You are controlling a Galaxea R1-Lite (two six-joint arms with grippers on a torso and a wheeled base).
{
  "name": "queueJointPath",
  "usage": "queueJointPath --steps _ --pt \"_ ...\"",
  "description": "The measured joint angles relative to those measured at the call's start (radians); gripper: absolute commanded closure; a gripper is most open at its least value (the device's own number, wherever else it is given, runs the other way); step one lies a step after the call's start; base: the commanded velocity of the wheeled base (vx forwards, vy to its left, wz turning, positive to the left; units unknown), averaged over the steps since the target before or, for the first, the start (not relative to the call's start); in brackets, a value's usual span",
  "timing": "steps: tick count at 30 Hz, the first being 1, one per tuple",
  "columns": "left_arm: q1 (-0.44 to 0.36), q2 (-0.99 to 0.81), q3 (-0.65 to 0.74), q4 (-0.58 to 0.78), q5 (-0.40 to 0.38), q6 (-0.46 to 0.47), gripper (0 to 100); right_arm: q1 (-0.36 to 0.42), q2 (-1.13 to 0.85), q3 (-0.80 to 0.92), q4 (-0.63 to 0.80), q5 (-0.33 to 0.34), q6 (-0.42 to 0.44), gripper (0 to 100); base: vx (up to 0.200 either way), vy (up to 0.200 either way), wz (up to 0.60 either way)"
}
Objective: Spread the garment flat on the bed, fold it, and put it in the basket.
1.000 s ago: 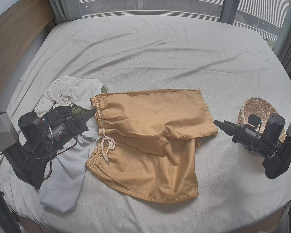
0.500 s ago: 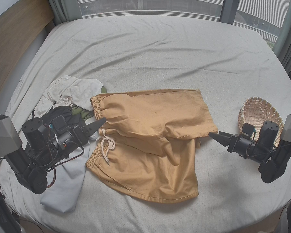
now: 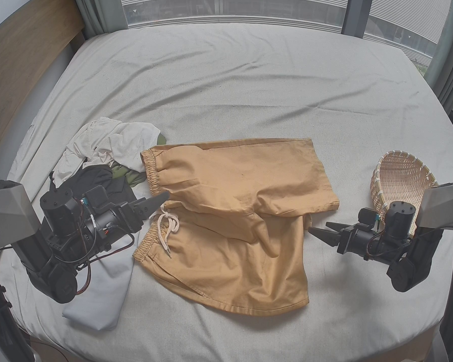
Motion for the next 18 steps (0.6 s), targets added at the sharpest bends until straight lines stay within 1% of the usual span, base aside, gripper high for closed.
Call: queueJointPath --steps 17,18 --pt "0.0 0.0 -0.005 0.0 0.0 -0.001 0 0.013 0.086 -0.102 -0.003 -0.005 0.0 0 0.0 0.0 0.0" --pt "-0.001 0.0 -0.005 0.0 0.0 0.0 0 0.014 0.088 -0.106 -0.003 -0.005 0.0 100 0.0 0.0 0.0"
